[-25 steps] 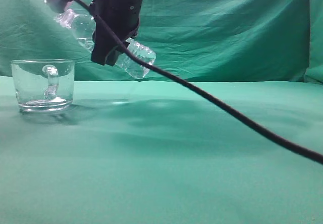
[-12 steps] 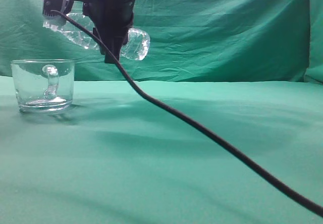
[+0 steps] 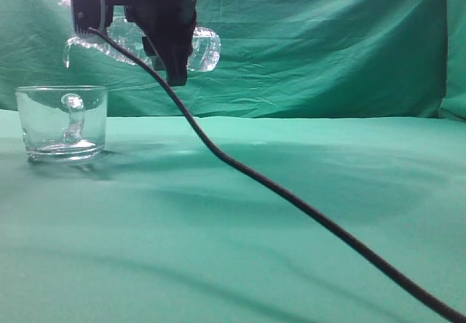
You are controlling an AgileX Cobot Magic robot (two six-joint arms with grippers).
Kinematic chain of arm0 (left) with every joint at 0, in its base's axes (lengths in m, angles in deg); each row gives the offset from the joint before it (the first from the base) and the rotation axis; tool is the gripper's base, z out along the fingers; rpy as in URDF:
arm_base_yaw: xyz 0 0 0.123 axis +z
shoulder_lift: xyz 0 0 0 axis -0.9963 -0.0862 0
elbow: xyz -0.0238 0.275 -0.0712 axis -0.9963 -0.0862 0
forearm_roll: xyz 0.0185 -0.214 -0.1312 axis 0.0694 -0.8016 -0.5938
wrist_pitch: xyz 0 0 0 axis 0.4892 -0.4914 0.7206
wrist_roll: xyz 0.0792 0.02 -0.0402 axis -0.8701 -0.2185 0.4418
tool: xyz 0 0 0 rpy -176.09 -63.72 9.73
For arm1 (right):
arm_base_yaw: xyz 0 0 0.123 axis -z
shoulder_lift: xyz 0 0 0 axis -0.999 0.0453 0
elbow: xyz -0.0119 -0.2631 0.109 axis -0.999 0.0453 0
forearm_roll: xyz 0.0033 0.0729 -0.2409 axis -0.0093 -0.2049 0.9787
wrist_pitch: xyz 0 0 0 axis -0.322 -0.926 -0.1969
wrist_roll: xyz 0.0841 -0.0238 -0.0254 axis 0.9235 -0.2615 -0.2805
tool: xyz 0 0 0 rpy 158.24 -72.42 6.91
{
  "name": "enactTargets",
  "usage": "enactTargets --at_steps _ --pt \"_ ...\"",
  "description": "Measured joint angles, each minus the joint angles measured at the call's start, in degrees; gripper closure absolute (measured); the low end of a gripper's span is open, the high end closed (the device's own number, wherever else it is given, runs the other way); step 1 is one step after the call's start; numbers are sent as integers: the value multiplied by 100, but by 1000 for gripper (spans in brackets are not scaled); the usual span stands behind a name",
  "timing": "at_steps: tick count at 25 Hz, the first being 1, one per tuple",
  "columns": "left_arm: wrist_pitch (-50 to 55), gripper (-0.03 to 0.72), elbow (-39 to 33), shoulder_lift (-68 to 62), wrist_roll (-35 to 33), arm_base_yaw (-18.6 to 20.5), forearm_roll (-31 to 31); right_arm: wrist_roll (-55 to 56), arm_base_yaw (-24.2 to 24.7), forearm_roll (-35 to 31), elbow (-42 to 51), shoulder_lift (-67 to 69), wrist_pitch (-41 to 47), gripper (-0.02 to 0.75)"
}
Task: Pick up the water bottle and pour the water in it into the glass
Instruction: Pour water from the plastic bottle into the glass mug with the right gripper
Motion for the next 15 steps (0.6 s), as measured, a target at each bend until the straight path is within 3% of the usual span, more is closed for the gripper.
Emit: enactTargets --at_steps 15 --pt "0 688 0 0 0 0 0 -147 0 168 0 0 267 439"
